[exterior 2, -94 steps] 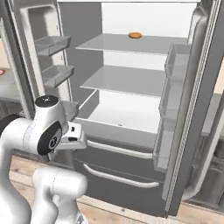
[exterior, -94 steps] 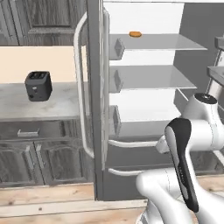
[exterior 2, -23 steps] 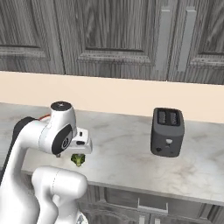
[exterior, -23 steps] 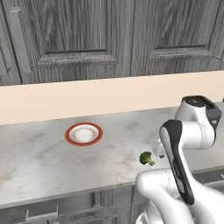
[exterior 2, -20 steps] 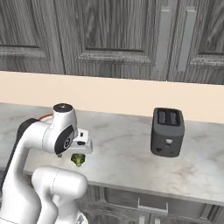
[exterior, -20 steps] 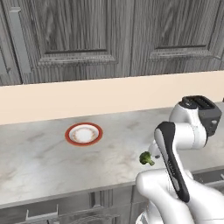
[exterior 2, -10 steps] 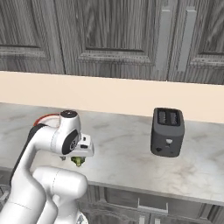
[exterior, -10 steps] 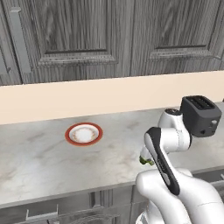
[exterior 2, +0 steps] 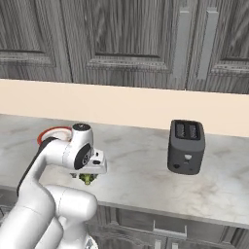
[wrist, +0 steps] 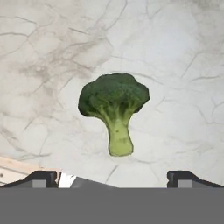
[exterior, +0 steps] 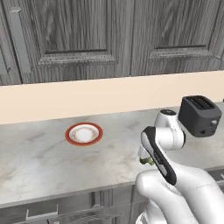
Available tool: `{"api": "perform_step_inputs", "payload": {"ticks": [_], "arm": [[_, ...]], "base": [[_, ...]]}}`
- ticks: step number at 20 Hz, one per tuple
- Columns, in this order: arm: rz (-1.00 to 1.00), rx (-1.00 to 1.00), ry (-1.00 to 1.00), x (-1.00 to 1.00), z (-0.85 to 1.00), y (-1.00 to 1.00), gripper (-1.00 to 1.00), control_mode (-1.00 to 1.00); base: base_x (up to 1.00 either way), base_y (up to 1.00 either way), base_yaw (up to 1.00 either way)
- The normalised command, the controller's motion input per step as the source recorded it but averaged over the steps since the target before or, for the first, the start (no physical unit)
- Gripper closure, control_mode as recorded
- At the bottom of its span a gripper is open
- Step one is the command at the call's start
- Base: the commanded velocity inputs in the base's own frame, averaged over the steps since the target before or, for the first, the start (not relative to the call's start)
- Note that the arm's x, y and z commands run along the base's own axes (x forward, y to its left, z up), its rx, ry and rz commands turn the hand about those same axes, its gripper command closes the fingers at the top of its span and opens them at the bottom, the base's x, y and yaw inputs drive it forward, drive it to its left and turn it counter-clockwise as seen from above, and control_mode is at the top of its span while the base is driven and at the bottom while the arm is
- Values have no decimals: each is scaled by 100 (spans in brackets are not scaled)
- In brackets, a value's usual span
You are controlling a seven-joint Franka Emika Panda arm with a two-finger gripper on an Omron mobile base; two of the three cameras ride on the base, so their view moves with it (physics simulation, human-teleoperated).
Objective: Place the lime and broccoli inside the fridge drawer. Close the drawer after placing the vegetables.
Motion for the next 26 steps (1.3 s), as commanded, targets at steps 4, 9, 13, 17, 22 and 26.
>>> {"api": "perform_step_inputs", "payload": {"ticks": [4,9,13,17,22,26], "arm": [[0,0,1,21,-40,0,-100,-100],[0,0,0,2,-63,9,-100,-100],[0,0,0,0,-64,14,-100,-100],[0,0,0,0,-70,18,-100,-100],[0,0,0,0,-62,15,-100,-100],[0,0,0,-4,-42,7,-100,-100]], "base": [[0,0,0],[0,0,0],[0,0,0],[0,0,0],[0,0,0],[0,0,0]]}}
